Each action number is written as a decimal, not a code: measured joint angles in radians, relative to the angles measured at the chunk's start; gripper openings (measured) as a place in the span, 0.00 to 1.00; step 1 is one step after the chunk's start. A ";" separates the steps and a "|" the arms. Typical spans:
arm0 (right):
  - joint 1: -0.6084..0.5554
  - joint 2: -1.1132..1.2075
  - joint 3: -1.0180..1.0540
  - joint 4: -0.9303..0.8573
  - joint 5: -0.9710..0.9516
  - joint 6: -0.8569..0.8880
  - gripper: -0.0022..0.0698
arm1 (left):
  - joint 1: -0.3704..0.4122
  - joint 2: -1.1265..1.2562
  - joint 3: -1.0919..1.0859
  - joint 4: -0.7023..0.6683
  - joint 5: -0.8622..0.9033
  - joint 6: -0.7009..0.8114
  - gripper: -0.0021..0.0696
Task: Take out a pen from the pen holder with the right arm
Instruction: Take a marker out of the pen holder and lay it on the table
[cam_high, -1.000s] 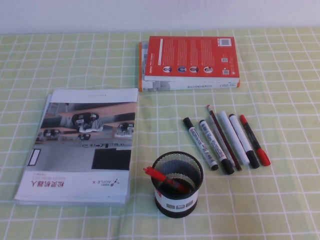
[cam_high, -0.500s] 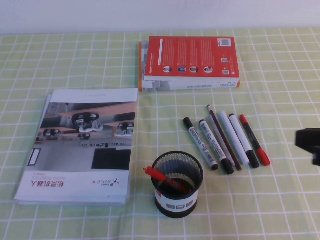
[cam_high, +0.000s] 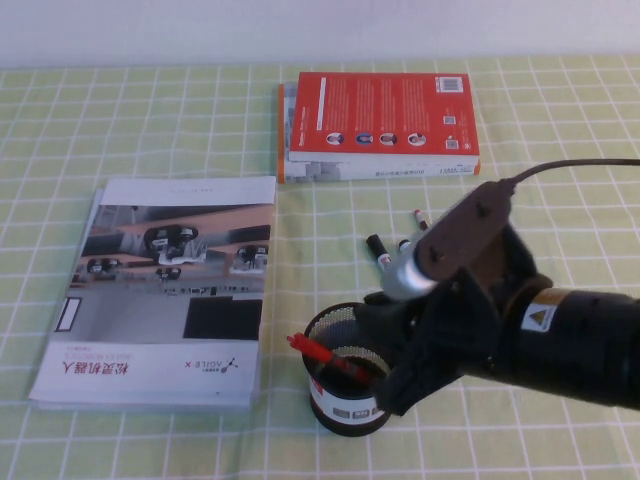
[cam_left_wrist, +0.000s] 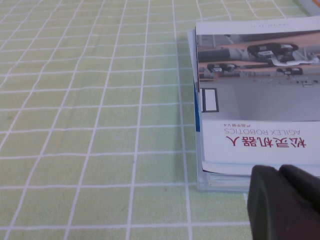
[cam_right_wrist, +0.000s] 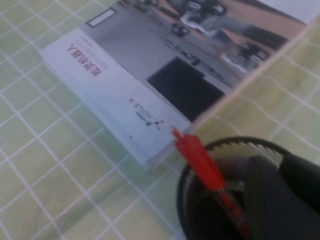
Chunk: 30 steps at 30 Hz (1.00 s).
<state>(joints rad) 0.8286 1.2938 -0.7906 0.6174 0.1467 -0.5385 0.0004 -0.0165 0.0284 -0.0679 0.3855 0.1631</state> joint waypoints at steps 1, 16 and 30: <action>0.025 0.012 0.000 0.000 -0.032 -0.021 0.08 | 0.000 0.000 0.000 0.000 0.000 0.000 0.02; 0.304 0.109 0.239 0.000 -0.819 -0.053 0.60 | 0.000 0.000 0.000 0.000 0.000 0.000 0.02; 0.410 0.239 0.244 0.000 -0.973 -0.053 0.60 | 0.000 0.000 0.000 0.000 0.000 0.000 0.02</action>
<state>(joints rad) 1.2386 1.5325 -0.5466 0.6174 -0.8262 -0.5917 0.0004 -0.0165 0.0284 -0.0679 0.3855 0.1631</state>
